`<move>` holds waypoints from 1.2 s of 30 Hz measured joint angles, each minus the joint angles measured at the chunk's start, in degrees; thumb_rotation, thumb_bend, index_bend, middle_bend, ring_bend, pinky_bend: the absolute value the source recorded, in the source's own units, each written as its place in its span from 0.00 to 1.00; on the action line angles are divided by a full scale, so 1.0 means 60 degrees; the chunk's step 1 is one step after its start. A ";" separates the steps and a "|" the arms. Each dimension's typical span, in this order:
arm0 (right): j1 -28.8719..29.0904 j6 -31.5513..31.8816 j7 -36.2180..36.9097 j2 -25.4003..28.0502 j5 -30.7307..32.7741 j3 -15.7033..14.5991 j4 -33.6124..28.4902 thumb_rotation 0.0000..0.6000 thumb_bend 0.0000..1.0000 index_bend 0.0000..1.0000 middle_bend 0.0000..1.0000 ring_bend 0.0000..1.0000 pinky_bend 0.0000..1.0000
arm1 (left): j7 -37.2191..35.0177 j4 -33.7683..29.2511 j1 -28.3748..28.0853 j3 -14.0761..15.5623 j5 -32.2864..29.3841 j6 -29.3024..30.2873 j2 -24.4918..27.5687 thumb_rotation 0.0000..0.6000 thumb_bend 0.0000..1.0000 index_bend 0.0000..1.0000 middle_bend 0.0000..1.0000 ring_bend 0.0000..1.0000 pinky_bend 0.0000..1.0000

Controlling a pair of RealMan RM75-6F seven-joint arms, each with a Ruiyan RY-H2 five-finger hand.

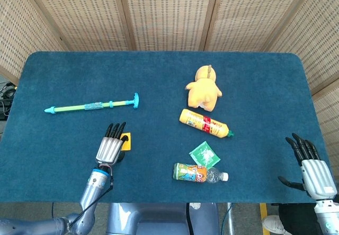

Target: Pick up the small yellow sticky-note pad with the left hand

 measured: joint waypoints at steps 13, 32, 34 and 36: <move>0.0000 0.0071 0.0175 0.0035 -0.0205 -0.0073 -0.0002 1.00 0.00 0.00 0.00 0.00 0.00 | 0.0052 0.0733 -0.0054 -0.0200 0.0038 -0.0014 -0.0369 1.00 0.43 0.44 0.00 0.00 0.00; 0.0017 0.0034 0.0125 0.0050 -0.0205 -0.0104 -0.0030 1.00 0.00 0.00 0.00 0.00 0.00 | -0.0513 0.0865 0.0050 -0.0239 0.0271 -0.0111 -0.0341 1.00 0.47 0.54 0.00 0.00 0.00; 0.0016 0.0041 0.0120 0.0049 -0.0202 -0.0102 -0.0036 1.00 0.00 0.00 0.00 0.00 0.00 | -0.0499 0.0886 0.0052 -0.0240 0.0296 -0.0105 -0.0349 1.00 0.47 0.57 0.00 0.00 0.00; 0.0013 0.0045 0.0120 0.0047 -0.0203 -0.0104 -0.0033 1.00 0.00 0.00 0.00 0.00 0.00 | -0.0531 0.0911 0.0060 -0.0242 0.0326 -0.0091 -0.0366 1.00 0.47 0.59 0.00 0.00 0.00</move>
